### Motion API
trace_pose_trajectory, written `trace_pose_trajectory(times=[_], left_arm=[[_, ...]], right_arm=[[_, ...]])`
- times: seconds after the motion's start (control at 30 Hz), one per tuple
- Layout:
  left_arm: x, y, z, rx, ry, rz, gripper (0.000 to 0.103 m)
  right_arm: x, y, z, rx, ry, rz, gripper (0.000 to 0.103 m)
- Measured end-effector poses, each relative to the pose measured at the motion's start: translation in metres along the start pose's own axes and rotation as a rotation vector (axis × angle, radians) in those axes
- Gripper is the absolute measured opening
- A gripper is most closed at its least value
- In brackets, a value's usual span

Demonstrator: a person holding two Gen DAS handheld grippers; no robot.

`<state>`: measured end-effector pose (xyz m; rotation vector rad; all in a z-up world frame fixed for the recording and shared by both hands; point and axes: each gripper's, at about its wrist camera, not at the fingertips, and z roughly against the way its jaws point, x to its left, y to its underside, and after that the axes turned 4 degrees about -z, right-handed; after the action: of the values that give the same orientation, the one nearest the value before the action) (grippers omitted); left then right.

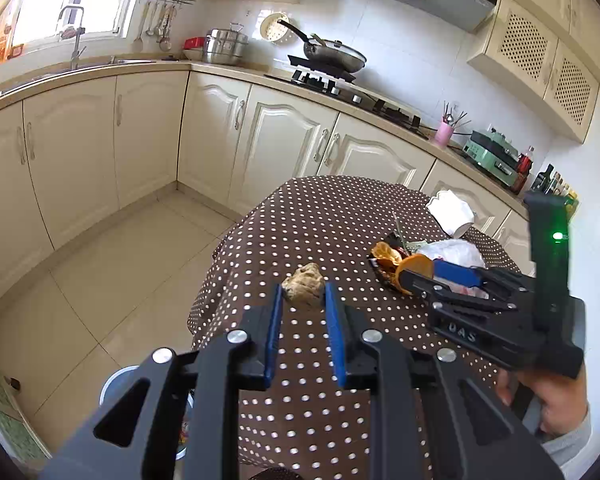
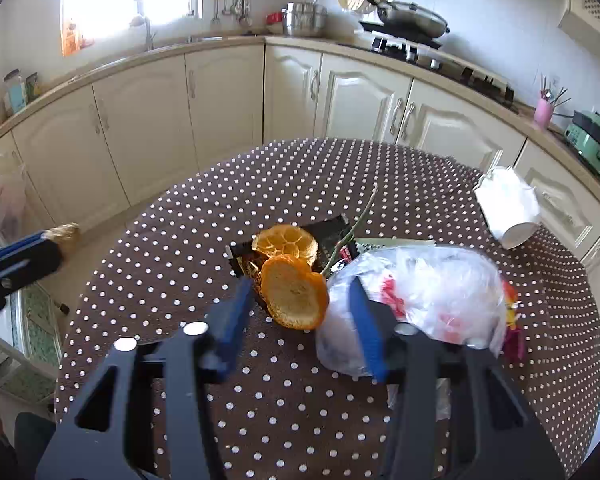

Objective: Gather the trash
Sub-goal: 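Grasp the orange peel with the right gripper while the left grasps a small peel piece, then carry both peels over the blue bin and open both grippers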

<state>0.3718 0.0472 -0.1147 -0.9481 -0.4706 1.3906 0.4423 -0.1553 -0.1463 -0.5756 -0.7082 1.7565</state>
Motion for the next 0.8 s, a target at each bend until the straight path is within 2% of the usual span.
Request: trace_pose_trajectory(times=[0.07, 0.33, 0.47, 0.57, 0.8], left_arm=[[0.005, 0.000, 0.002, -0.003, 0.003, 0.009, 0.021], [0.026, 0.008, 0.024, -0.030, 0.001, 0.042, 0.021], [0.046, 0.015, 0.043, -0.049, -0.018, 0.073, 0.021], [0.063, 0.023, 0.054, -0.052, -0.046, 0.093, 0.021], [0.130, 0.061, 0.077, -0.013, -0.149, 0.181, 0.021]], right_arm=[[0.001, 0.001, -0.001, 0.006, 0.006, 0.006, 0.014], [0.024, 0.004, 0.042, -0.110, 0.030, 0.042, 0.013], [0.057, 0.000, 0.065, -0.158, -0.035, 0.081, 0.013], [0.095, 0.000, 0.071, -0.162, -0.114, 0.129, 0.013], [0.189, 0.019, 0.043, -0.081, -0.282, 0.220, 0.013]])
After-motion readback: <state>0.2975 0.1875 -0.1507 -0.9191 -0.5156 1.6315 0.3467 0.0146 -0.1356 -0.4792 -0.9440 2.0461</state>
